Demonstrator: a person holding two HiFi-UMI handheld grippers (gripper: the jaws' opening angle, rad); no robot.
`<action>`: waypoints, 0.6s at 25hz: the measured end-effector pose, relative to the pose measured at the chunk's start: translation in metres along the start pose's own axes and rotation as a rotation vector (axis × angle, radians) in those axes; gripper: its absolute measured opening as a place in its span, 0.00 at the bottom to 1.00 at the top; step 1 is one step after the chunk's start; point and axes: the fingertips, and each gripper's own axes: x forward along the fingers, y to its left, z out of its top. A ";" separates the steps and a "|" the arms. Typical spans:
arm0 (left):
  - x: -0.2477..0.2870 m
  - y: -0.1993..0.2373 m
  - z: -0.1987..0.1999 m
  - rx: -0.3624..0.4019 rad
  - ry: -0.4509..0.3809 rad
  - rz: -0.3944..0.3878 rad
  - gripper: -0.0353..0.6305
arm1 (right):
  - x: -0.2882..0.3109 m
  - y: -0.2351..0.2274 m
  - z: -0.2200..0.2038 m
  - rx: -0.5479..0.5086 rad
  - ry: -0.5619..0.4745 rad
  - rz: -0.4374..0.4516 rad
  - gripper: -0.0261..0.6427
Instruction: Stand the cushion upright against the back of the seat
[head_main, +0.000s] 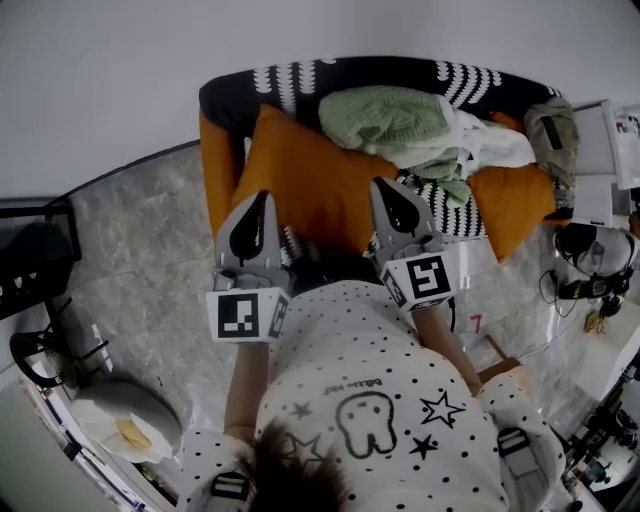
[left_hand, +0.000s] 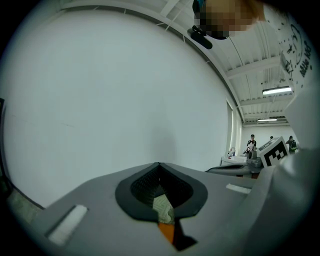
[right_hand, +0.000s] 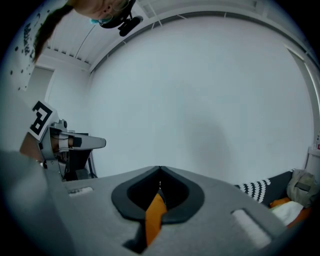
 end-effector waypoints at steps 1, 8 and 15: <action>0.000 0.001 0.000 -0.004 0.003 0.001 0.05 | 0.001 0.002 0.001 0.000 0.001 0.006 0.04; -0.001 0.003 -0.005 -0.020 0.013 0.010 0.05 | 0.001 0.007 -0.002 -0.010 0.010 0.030 0.04; -0.004 0.007 -0.008 -0.021 0.029 0.014 0.05 | 0.004 0.008 0.001 -0.015 0.012 0.036 0.04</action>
